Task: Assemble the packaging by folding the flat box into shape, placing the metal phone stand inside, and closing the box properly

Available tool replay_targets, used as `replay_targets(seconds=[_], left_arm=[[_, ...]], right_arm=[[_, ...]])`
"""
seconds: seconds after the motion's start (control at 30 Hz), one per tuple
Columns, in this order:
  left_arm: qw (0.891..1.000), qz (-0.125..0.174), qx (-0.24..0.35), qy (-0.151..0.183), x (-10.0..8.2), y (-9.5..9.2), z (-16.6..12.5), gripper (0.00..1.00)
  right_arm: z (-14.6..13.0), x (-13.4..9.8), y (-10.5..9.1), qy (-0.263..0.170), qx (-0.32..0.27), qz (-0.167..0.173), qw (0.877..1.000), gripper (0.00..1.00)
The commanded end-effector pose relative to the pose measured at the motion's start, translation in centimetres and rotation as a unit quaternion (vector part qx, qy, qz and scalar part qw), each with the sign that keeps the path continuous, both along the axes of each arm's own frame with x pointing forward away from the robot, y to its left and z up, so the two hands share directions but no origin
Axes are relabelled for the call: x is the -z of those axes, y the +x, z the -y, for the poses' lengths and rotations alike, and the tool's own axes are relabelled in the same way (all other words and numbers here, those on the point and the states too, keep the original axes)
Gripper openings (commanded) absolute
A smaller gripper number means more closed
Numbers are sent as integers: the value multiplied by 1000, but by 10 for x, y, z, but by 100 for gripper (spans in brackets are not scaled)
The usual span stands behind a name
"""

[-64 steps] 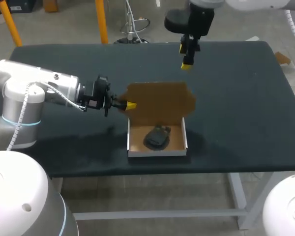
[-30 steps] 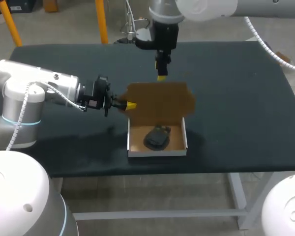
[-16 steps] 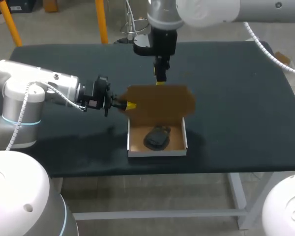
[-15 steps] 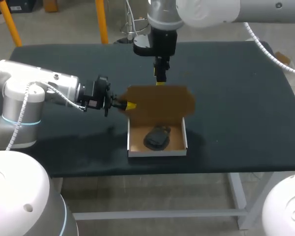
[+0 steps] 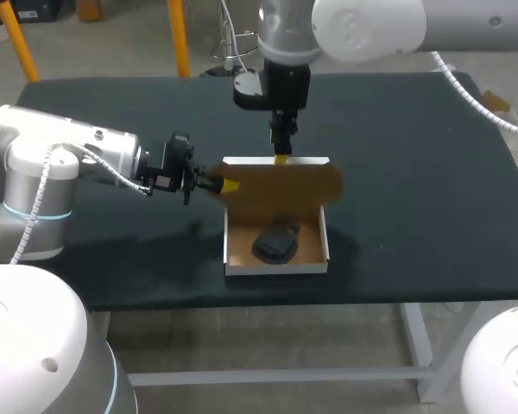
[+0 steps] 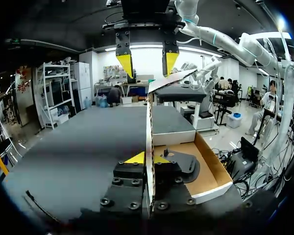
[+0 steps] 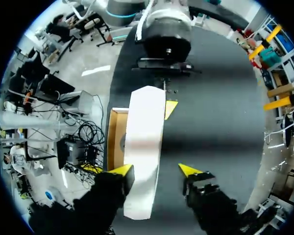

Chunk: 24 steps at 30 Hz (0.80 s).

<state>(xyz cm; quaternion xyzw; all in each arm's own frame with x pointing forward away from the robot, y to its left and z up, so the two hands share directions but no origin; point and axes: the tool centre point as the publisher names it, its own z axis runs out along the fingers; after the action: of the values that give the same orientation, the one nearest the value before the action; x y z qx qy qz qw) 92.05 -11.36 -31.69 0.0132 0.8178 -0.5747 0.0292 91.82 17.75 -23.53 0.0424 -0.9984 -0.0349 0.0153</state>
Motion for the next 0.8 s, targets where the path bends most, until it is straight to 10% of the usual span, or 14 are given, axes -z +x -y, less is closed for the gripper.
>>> replay_targets(seconds=[0.03, 0.8], left_arm=[[1000, 0, 1, -1, 1, 0, 1, 0], [1000, 0, 1, -1, 1, 0, 1, 0]], right_arm=[[-1, 5, 0, 1, -1, -1, 1000, 62], [-4, 26, 6, -7, -4, -25, 1000, 63]])
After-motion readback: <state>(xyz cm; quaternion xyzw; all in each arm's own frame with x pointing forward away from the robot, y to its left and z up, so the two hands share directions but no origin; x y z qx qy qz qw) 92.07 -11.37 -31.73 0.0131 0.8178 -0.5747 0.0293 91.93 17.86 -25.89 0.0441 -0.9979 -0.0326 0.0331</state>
